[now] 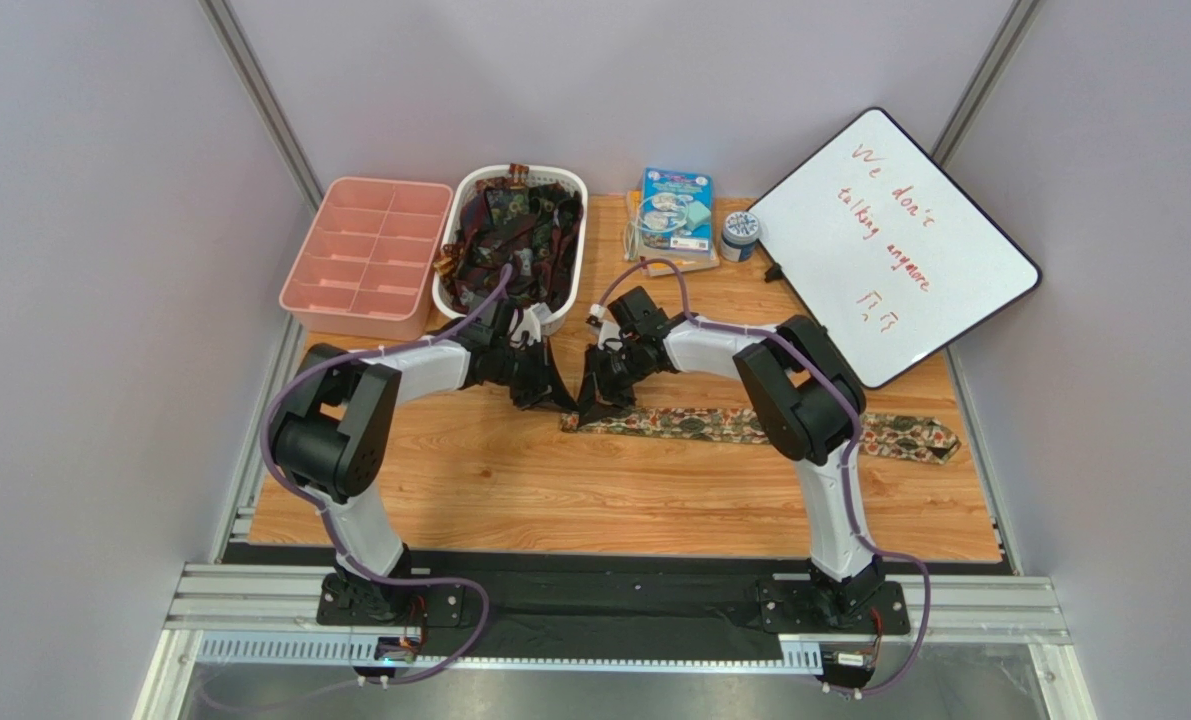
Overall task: Roll the ties
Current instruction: Close the tie at the center of the board.
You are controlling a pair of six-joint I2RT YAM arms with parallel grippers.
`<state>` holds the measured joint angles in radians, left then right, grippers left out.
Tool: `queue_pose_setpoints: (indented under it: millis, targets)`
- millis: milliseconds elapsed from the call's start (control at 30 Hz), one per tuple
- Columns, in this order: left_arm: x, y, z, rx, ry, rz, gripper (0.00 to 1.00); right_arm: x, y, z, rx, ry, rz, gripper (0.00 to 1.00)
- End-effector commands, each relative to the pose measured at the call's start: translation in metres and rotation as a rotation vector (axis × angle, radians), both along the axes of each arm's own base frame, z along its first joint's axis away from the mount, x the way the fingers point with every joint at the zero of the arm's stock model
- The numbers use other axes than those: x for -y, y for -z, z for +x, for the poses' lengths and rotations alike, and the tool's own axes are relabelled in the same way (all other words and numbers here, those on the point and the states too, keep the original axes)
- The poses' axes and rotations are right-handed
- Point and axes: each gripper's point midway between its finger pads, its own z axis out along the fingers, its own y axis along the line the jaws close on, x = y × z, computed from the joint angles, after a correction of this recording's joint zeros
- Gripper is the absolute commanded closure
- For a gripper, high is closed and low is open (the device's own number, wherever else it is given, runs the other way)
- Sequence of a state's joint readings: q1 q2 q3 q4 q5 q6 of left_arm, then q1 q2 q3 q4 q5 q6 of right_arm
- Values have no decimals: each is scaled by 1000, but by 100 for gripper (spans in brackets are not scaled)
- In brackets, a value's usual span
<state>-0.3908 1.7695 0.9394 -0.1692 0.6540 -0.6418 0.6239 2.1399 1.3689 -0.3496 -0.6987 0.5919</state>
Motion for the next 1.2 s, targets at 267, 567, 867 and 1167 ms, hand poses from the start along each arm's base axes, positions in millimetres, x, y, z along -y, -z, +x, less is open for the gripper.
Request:
queue_pose_setpoints:
  millis: [267, 567, 867, 1167]
  targets:
    - [-26, 66, -25, -118, -24, 163, 100, 1, 8, 4, 55, 8, 0, 87]
    - [-48, 71, -23, -142, -60, 192, 100, -1, -24, 10, 71, 35, 86, 81]
    - [-51, 70, -20, -127, -64, 209, 100, 12, -41, 17, 74, 67, 76, 69]
    - [-47, 54, -13, -79, -69, 199, 100, 12, -46, 13, -8, 97, 100, 64]
